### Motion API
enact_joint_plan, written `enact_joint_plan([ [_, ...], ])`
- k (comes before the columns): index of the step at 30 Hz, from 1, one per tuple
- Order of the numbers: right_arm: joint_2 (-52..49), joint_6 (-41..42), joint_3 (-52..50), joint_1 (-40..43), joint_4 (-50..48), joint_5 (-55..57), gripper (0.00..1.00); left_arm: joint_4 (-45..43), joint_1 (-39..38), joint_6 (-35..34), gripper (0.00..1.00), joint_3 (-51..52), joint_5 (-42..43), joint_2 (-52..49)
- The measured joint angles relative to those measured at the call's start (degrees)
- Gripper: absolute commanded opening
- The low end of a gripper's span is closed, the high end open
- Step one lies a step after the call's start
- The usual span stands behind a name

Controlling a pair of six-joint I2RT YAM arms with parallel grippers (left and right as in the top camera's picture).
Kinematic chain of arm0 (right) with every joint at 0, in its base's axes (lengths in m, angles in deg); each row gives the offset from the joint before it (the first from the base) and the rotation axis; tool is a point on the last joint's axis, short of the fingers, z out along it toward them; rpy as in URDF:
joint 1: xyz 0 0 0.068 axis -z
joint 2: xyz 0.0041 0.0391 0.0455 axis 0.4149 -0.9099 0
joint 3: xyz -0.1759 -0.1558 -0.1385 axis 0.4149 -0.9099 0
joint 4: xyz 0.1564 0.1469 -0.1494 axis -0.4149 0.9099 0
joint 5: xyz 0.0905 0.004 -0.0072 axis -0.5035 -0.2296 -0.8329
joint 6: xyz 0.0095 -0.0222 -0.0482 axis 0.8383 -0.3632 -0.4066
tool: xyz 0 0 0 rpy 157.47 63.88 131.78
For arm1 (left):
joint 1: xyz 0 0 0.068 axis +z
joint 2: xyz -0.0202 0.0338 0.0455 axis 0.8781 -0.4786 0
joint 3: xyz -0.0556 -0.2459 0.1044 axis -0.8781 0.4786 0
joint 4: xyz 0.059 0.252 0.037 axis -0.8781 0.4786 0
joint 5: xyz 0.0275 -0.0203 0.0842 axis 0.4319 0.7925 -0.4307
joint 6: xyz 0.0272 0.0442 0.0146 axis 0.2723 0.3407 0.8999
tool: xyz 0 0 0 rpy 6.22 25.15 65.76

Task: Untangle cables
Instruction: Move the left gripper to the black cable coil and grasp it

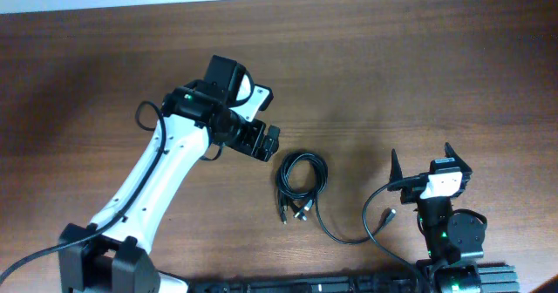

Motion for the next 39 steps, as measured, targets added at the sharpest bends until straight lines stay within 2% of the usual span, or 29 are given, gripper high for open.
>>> enact_joint_plan([
  [7,0.0,-0.02,0.0,0.0,0.0,0.0,0.99,-0.68,-3.8,-0.48,0.99,0.04,-0.02,-6.58],
  [12,0.0,-0.07,0.0,0.0,0.0,0.0,0.98,-1.31,-3.93,-5.95,0.91,0.04,-1.55,-10.51],
  [23,0.0,0.02,0.0,0.0,0.02,0.0,0.99,-0.57,-9.46,-14.45,0.95,0.04,-1.81,-17.2],
  [26,0.0,-0.04,0.0,0.0,0.02,0.0,0.99,-0.17,-10.51,-17.03,0.84,0.04,-1.79,-18.73],
  [28,0.0,-0.02,0.0,0.0,0.0,0.0,0.99,-0.17,-10.58,-18.01,0.65,0.04,-1.86,-20.37],
  [31,0.0,0.02,0.0,0.0,0.0,0.0,0.99,-0.2,-10.58,-18.67,0.63,0.07,-1.99,-21.07],
  [33,0.0,0.0,0.0,0.0,0.0,0.0,0.99,-0.33,-10.56,-18.69,0.56,0.07,-2.01,-21.07],
  [35,0.0,-0.02,0.0,0.0,0.0,0.0,0.99,-0.9,-10.58,-18.88,0.56,0.15,-1.99,-21.07],
  [37,0.0,0.02,0.0,0.0,0.0,0.0,0.99,-2.47,-10.56,-18.88,0.5,0.76,-1.99,-21.07],
  [39,0.0,-0.02,0.0,0.0,0.0,0.0,0.99,-2.99,-10.56,-19.19,0.5,1.42,-1.99,-21.07],
])
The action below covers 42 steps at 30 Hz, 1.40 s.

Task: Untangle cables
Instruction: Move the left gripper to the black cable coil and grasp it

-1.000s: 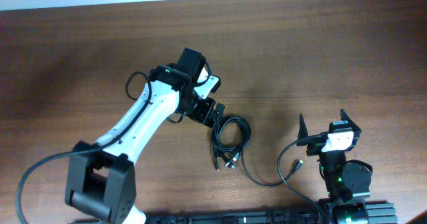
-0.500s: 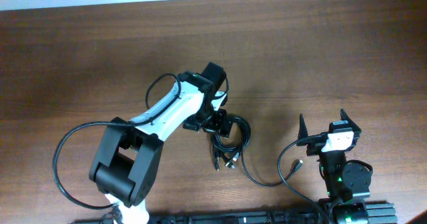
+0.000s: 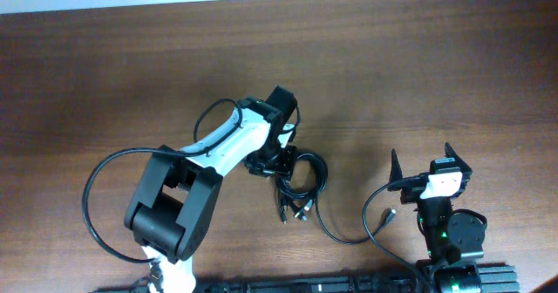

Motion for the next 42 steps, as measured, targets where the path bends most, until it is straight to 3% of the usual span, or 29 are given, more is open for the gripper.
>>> enact_joint_plan([
  [2,0.0,0.04,0.0,0.0,0.0,0.0,0.99,-0.07,0.0,-0.13,0.51,0.24,0.0,0.0],
  [5,0.0,0.0,0.0,0.0,0.0,0.0,0.99,-0.31,-0.02,-0.15,0.37,0.24,0.0,0.0],
  [11,0.0,0.02,0.0,0.0,0.0,0.0,0.99,-3.89,-2.27,-0.33,0.29,0.26,-0.22,0.0],
  [13,0.0,0.02,0.0,0.0,0.0,0.0,0.99,-4.79,-3.52,-0.39,0.06,0.28,-0.22,0.0],
  [14,0.0,0.04,0.0,0.0,0.0,0.0,0.99,-5.31,-4.13,-0.46,0.0,0.28,-0.22,0.0],
  [22,0.0,0.02,0.0,0.0,0.0,0.0,0.99,-5.46,-4.46,-0.28,0.0,0.17,0.02,0.0],
  [27,0.0,0.02,0.0,0.0,0.0,0.0,0.99,-5.44,-4.48,5.84,0.0,-1.31,-0.94,0.46],
  [32,0.0,0.02,0.0,0.0,0.0,0.0,0.99,-8.94,-4.46,13.49,0.0,-4.85,-1.57,10.64],
  [38,0.0,-0.07,0.0,0.0,0.0,0.0,0.99,-14.23,-4.46,15.41,0.0,-5.25,-2.16,20.37],
  [42,0.0,-0.22,0.0,0.0,0.0,0.0,0.99,-14.34,-4.46,16.57,0.0,-5.25,-2.16,20.83],
])
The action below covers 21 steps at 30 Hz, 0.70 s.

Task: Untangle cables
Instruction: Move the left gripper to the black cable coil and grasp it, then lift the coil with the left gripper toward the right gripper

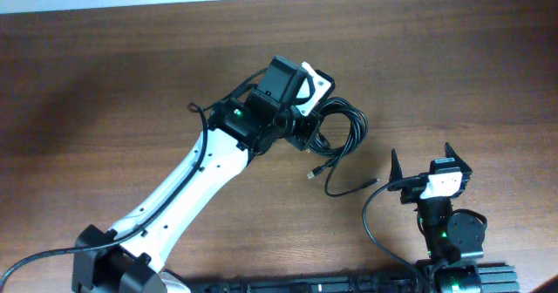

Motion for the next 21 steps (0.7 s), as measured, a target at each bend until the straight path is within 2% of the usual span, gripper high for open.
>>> enact_joint_plan([
  [2,0.0,0.02,0.0,0.0,-0.15,-0.02,0.99,0.24,0.0,3.96,0.0,0.0,-0.02,0.02],
  [5,0.0,2.03,0.0,0.0,-2.45,-1.16,0.99,0.26,-0.02,6.01,0.0,0.0,-2.62,0.11],
  [10,-0.33,4.92,4.66,0.0,6.21,-3.19,0.99,-1.03,0.0,12.2,0.0,0.0,-6.75,0.11],
  [14,-3.76,5.16,17.46,0.0,18.45,-4.66,0.99,-7.13,0.0,15.39,0.0,0.0,-7.52,0.2],
  [21,-23.41,5.77,45.46,0.0,39.89,-15.21,0.99,-7.96,0.0,22.08,0.0,0.0,-7.48,0.33],
])
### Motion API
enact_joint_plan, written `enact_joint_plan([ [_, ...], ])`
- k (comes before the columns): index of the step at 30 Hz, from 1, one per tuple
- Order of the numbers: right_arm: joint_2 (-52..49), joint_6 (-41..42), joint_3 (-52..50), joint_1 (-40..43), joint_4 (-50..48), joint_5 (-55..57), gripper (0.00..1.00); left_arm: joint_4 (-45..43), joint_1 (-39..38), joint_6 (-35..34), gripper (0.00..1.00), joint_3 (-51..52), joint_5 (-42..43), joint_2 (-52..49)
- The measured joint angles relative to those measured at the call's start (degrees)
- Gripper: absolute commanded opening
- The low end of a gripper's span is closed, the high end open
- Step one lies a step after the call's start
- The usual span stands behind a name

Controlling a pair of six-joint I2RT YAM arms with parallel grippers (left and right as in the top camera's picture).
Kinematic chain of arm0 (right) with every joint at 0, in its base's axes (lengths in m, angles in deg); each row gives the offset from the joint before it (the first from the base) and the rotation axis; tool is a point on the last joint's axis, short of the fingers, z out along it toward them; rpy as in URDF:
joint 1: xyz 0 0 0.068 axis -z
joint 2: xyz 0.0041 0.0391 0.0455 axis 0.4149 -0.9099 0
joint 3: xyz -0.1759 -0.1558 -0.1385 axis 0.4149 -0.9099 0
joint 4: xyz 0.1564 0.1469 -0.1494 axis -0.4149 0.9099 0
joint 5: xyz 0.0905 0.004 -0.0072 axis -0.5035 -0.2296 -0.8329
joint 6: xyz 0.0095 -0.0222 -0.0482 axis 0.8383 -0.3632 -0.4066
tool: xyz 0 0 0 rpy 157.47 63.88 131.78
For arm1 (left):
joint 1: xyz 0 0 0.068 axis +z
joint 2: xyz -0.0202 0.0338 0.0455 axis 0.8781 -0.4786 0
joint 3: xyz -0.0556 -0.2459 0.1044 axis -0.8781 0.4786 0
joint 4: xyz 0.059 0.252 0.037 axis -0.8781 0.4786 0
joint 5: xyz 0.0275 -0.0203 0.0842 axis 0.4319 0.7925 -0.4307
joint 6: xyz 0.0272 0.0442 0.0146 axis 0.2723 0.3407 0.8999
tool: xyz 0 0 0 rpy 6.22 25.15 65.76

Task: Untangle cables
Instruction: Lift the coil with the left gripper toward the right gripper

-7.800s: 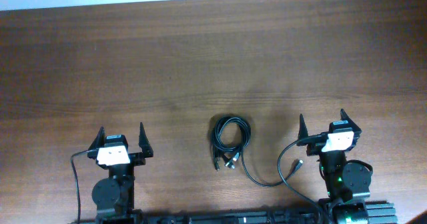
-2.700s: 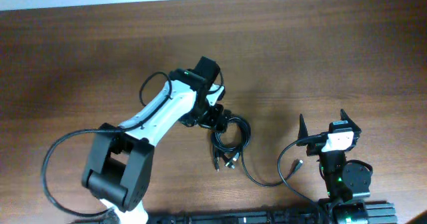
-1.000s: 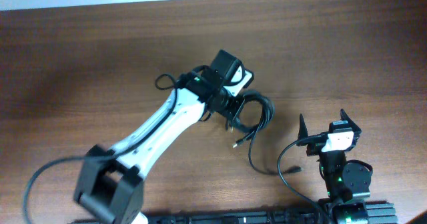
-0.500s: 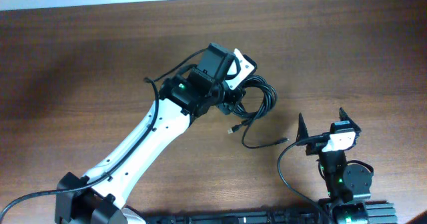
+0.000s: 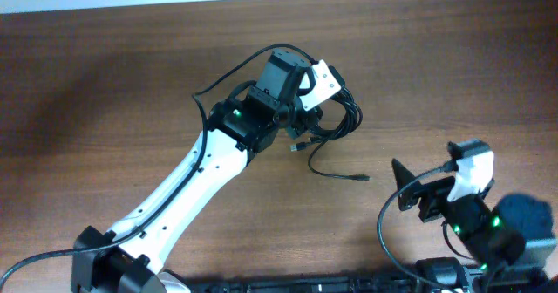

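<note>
A black cable bundle (image 5: 342, 119) hangs in loops at the table's upper middle, with my left gripper (image 5: 312, 117) shut on its left side and held above the wood. One loose strand (image 5: 327, 173) trails down from the bundle and ends in a plug lying on the table. My right gripper (image 5: 400, 187) sits at the lower right, turned to the left toward that plug. Its fingers stand apart with nothing between them. Only the overhead view shows.
The wooden table (image 5: 105, 84) stretches bare to the left and far right. The left arm's white link (image 5: 187, 184) crosses the lower left diagonally. A black feed cable (image 5: 388, 232) loops beside the right arm's base, and a dark rail runs along the front edge.
The left gripper has carried the bundle slightly left and up, drawing the loose strand out longer. The right arm has swung right and forward, its gripper now pointing left toward the plug.
The coiled cables lay at the table's middle with the left gripper open beside them. Then the left gripper was down on the coil. Then it held the bundle lifted toward the upper middle, and now one strand trails free while the right arm has shifted.
</note>
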Motion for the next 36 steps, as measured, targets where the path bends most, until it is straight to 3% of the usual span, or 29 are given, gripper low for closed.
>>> enact_joint_plan([
  [6,-17.11,0.07,12.0,0.0,4.02,-11.1,0.99,-0.17,0.0,1.42,0.0,0.0,6.78,2.56],
  [11,-20.63,0.35,12.2,0.0,3.63,-22.53,0.7,0.09,-0.04,1.42,0.0,0.0,16.2,5.9],
  [13,-20.74,0.28,12.24,0.0,3.58,-25.16,0.64,0.22,-0.04,1.4,0.0,0.0,17.68,6.1],
  [15,-20.74,0.44,12.24,0.0,3.63,-26.05,0.47,0.28,-0.04,1.42,0.0,0.0,18.95,6.1],
  [18,-20.85,-0.9,12.28,0.0,3.63,-26.45,0.38,0.39,-0.04,1.38,0.0,0.0,22.1,6.1],
  [20,-21.35,-1.66,12.28,0.0,3.65,-26.62,0.2,0.39,-0.07,0.83,0.0,0.0,23.45,6.1],
  [21,-21.7,-1.88,12.28,0.0,3.67,-26.64,0.05,0.37,-0.07,0.52,0.0,0.0,23.96,6.1],
  [30,-22.71,-1.73,12.35,0.0,3.65,-26.58,0.04,0.46,-0.02,-2.89,0.0,0.0,22.91,6.1],
  [36,-22.99,-1.75,12.35,0.0,3.63,-28.65,0.04,0.42,-0.37,-20.28,0.0,0.0,10.43,6.1],
])
